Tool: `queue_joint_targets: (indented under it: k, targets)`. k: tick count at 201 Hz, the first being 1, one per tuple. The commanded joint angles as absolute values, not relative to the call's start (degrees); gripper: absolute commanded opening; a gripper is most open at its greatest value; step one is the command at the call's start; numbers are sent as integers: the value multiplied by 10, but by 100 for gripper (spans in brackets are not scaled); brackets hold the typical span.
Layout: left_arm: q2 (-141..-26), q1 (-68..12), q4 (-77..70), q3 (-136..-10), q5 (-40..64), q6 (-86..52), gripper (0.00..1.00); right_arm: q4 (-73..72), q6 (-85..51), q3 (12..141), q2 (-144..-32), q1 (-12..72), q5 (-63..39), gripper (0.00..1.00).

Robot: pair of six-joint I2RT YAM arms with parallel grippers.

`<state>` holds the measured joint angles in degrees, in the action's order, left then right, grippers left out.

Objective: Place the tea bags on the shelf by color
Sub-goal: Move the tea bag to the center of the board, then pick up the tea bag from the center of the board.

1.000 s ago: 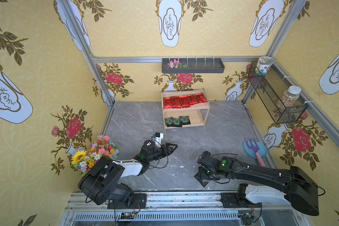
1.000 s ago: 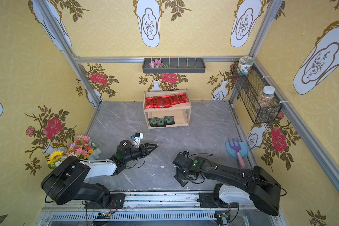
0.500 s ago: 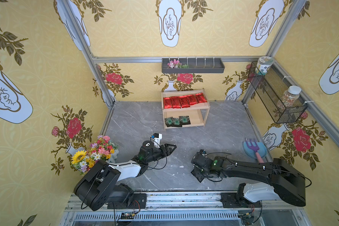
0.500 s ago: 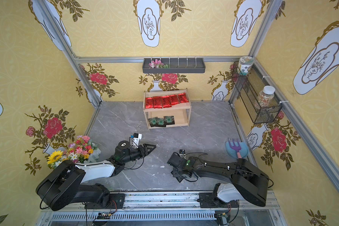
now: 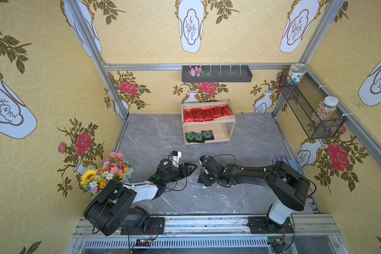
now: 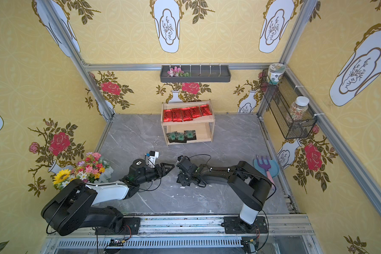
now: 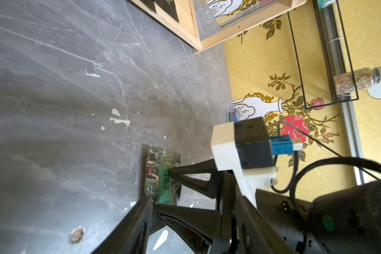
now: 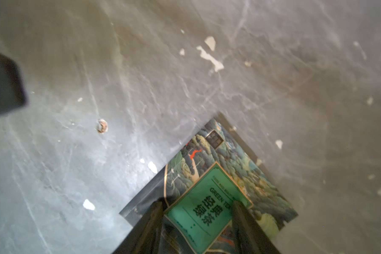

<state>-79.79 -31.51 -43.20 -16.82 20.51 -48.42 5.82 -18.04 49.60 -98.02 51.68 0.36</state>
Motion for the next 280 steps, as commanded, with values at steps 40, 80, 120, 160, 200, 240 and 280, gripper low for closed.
queue_joint_targets:
  k: [40,80,120,160,200,240,280]
  targets:
    - [-872,-315,-414,-205,260,-456,64,-50,-251,428,-888,458,-116,55]
    - [-901,-320,-362,-240,260,-431,59,-135,-414,339,-849,407,-197,51]
    - [-918,-329,-321,-254,243,-417,57,-223,-480,285,-854,371,-242,45]
    - [-958,-336,-321,-273,253,-401,54,-267,-482,284,-904,356,-260,40]
    - [-981,-337,-325,-288,268,-401,46,-307,-487,288,-951,349,-275,39]
    - [-978,-337,-340,-281,272,-406,33,-309,-480,295,-964,340,-283,39]
    - [-985,-337,-379,-270,280,-426,22,-305,-473,311,-977,337,-294,39]
